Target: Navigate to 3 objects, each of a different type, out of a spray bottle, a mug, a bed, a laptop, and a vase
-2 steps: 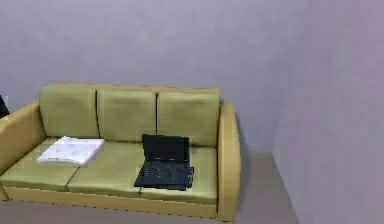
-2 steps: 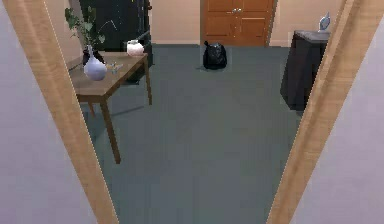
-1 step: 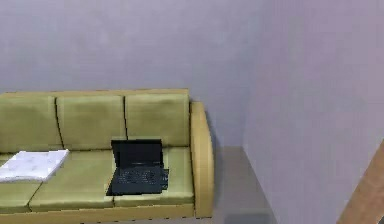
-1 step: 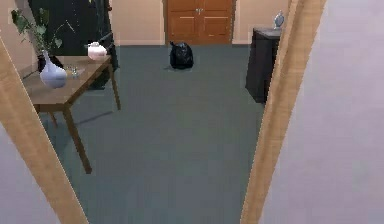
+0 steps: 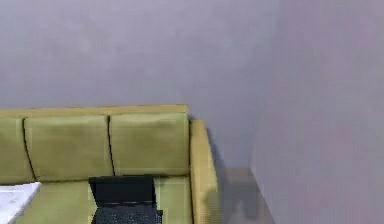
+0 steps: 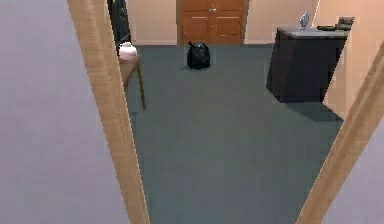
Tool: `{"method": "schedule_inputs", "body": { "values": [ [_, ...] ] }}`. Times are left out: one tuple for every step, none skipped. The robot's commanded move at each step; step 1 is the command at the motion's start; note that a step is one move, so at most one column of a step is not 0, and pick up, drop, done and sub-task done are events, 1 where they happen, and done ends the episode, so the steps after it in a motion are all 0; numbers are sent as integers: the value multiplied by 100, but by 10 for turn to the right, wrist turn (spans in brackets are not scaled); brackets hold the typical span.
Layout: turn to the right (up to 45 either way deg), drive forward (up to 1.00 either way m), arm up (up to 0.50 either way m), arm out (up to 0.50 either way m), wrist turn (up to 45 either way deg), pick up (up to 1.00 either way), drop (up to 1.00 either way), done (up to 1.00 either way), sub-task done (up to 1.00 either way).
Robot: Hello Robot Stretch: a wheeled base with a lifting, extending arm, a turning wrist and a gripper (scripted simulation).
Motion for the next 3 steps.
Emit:
{"method": "schedule_inputs", "body": {
  "values": [
    [-270, 0, 0, 0, 0, 0, 0, 0, 0],
    [0, 0, 0, 0, 0, 0, 0, 0, 100],
    [450, 0, 0, 0, 0, 0, 0, 0, 0]
  ]
}}
